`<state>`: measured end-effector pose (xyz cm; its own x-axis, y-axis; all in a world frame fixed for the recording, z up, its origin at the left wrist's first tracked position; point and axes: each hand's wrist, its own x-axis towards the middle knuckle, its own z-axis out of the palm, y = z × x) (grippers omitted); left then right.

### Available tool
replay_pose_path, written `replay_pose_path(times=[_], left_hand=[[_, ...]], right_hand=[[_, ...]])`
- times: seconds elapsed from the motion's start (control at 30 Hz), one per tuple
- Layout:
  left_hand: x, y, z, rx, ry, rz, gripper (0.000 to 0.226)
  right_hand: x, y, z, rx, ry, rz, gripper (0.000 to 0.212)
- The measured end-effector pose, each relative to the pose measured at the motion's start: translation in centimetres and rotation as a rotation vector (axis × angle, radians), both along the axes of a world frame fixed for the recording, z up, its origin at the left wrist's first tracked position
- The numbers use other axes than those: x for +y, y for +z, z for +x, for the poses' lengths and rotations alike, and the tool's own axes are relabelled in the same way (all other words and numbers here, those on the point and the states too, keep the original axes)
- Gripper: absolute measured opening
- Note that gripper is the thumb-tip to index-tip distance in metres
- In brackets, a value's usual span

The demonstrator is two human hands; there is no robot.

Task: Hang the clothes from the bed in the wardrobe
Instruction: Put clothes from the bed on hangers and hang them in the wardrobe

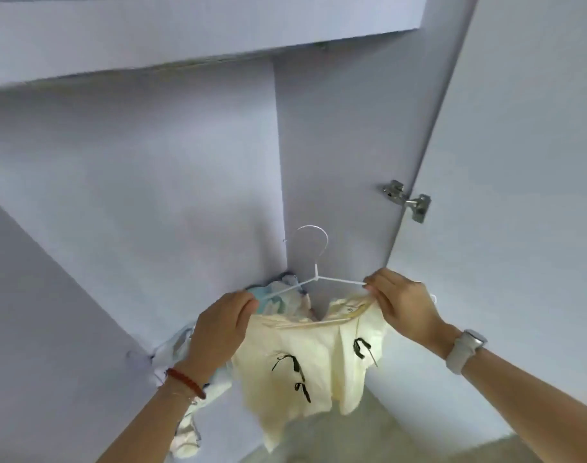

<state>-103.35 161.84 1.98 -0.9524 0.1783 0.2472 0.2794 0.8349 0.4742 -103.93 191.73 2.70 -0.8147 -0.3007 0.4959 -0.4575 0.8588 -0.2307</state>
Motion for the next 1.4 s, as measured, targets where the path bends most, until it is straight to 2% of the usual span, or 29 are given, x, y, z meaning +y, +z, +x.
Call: replay_pose_path(times=[0.1, 0.13, 0.2, 0.27, 0.4, 0.57, 0.77, 0.87, 1.0, 1.13, 1.2, 1.33, 1.4], left_hand=[[5.1, -1.8, 2.1, 0.072, -0.107, 0.055, 0.016], [6.8, -2.3, 2.8, 0.054, -0.154, 0.067, 0.01], [9.9, -3.1, 4.2, -0.055, -0.262, 0.075, 0.011], [13.0, -3.6, 5.6, -0.083, -0.378, 0.087, 0.011], [19.7, -3.5, 8.1, -0.149, -0.526, 0.083, 0.015], [28.6, -3.7, 12.0, -0.272, -0.662, 0.174, 0.017], [41.5, -2.8, 16.6, -0.28, -0.765, 0.245, 0.019], [48.6, -1.8, 18.7, -0.192, -0.795, 0.246, 0.019], [57.3, -0.7, 20.3, -0.007, -0.782, 0.246, 0.019], [63.0, -0.5, 18.8, 0.047, -0.661, 0.16, 0.021], [64.8, -0.4, 17.3, 0.066, -0.61, 0.175, 0.018], [67.5, -0.3, 13.8, 0.039, -0.519, 0.268, 0.015], [68.9, 0.0, 12.0, 0.003, -0.45, 0.304, 0.016]], right_hand=[[4.2, -2.4, 5.7, -0.011, -0.205, -0.026, 0.02], [5.5, -3.0, 7.7, -0.036, -0.277, -0.035, 0.024], [8.2, -3.9, 11.7, -0.072, -0.417, -0.049, 0.015], [10.9, -4.5, 15.7, -0.102, -0.533, -0.032, 0.005], [15.5, -4.7, 22.7, -0.119, -0.752, -0.008, 0.013], [21.0, -3.7, 29.3, -0.021, -1.004, -0.063, 0.022], [30.0, -1.6, 35.8, 0.091, -1.242, -0.108, 0.023], [34.6, -1.7, 39.4, 0.09, -1.346, -0.118, 0.024], [39.3, -2.2, 43.1, 0.023, -1.364, -0.1, 0.016], [42.4, -2.0, 43.0, -0.109, -1.216, -0.094, 0.019], [43.6, -1.8, 41.7, -0.138, -1.157, -0.118, 0.023], [44.9, -1.9, 36.6, -0.052, -1.155, -0.375, 0.017], [45.6, -1.7, 33.6, -0.019, -1.167, -0.437, 0.016]])
